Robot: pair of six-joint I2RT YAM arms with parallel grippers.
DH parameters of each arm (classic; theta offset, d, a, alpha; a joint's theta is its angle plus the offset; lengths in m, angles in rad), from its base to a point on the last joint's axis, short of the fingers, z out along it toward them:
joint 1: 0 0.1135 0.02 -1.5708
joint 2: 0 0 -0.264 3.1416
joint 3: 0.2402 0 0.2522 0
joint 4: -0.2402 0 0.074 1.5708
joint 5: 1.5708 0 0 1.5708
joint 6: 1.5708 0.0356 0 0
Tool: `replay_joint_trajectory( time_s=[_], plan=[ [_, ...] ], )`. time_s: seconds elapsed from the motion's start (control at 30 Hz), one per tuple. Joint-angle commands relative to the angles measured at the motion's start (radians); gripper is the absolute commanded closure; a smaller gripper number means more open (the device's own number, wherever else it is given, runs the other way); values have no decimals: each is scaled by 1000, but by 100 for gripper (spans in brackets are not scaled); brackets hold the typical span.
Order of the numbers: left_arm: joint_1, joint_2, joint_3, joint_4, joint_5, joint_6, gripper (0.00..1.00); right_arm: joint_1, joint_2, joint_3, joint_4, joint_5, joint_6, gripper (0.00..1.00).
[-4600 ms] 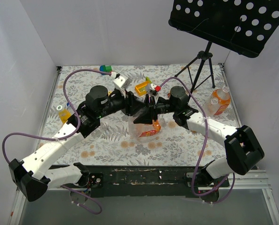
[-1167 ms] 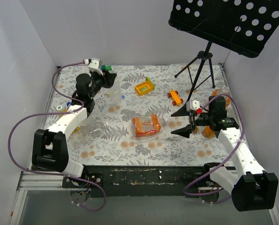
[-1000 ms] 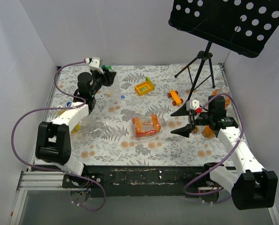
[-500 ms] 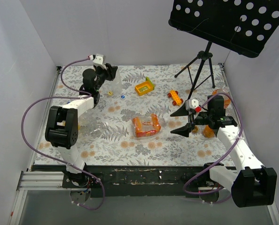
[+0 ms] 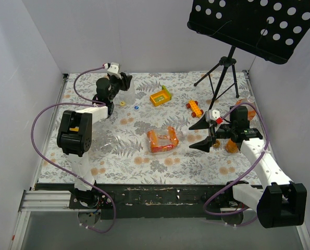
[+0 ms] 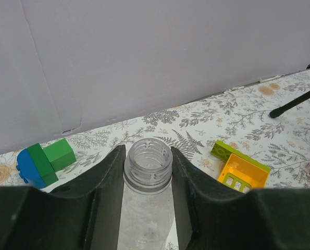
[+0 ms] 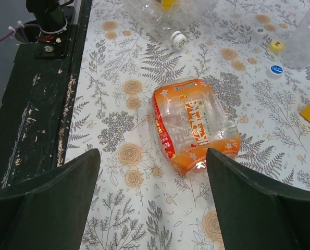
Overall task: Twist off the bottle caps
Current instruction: Place the plastic bottle at the center of the board.
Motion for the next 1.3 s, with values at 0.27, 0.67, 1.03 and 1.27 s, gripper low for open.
replay_joint_trajectory(
  time_s=[0.27, 0.67, 1.03, 1.27],
  plan=[
    [5, -74, -20, -44, -3, 5, 43, -4, 8, -1, 4, -2, -17, 11],
    [7, -137, 11, -136, -18, -12, 17, -3, 20, 2, -16, 15, -38, 11],
    [5, -244, 66, -318, -69, -25, 2, -13, 26, 3, -33, 24, -61, 11],
    [5, -361, 80, -450, -43, -124, 2, -45, 15, 2, -42, 9, -77, 11]
  ],
)
